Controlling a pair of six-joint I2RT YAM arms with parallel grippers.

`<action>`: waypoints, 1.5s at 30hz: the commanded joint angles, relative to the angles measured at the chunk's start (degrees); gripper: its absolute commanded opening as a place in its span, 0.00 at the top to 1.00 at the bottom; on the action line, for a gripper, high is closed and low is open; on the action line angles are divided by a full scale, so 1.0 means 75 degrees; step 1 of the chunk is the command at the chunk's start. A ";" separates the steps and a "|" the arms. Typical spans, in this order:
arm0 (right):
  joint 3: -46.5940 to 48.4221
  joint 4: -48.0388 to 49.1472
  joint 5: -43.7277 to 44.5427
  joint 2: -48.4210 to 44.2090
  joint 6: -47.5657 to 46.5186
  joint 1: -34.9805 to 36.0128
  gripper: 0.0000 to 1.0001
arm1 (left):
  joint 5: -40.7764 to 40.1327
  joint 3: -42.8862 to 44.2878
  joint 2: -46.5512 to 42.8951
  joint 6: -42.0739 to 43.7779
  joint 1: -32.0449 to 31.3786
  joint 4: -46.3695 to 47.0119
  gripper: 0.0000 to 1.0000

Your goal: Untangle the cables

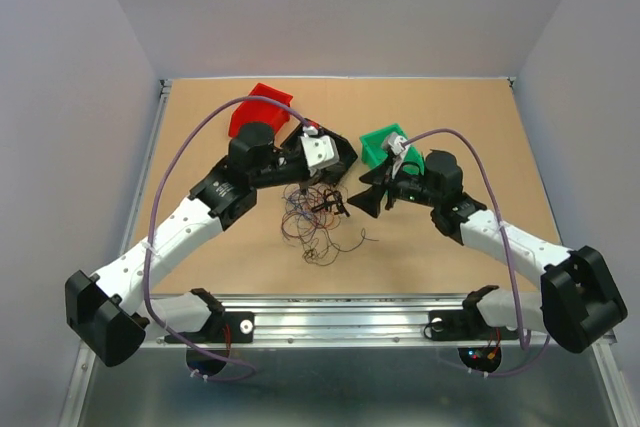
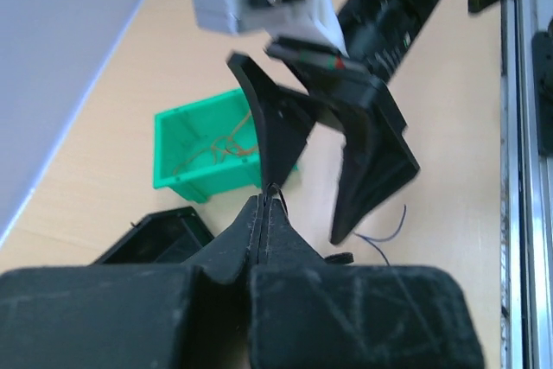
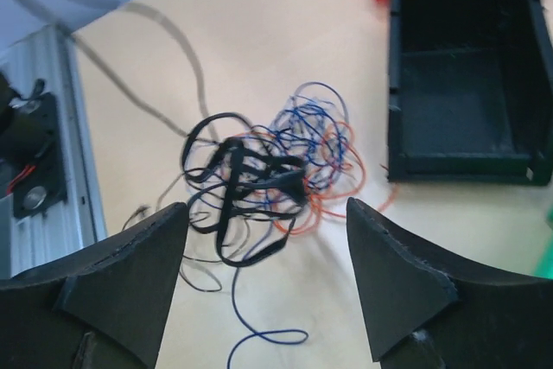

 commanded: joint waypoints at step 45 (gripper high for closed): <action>-0.1362 0.5383 0.0801 0.0255 0.0383 0.0695 0.17 | 0.0085 0.3172 -0.0418 -0.2336 0.0018 0.0582 1.00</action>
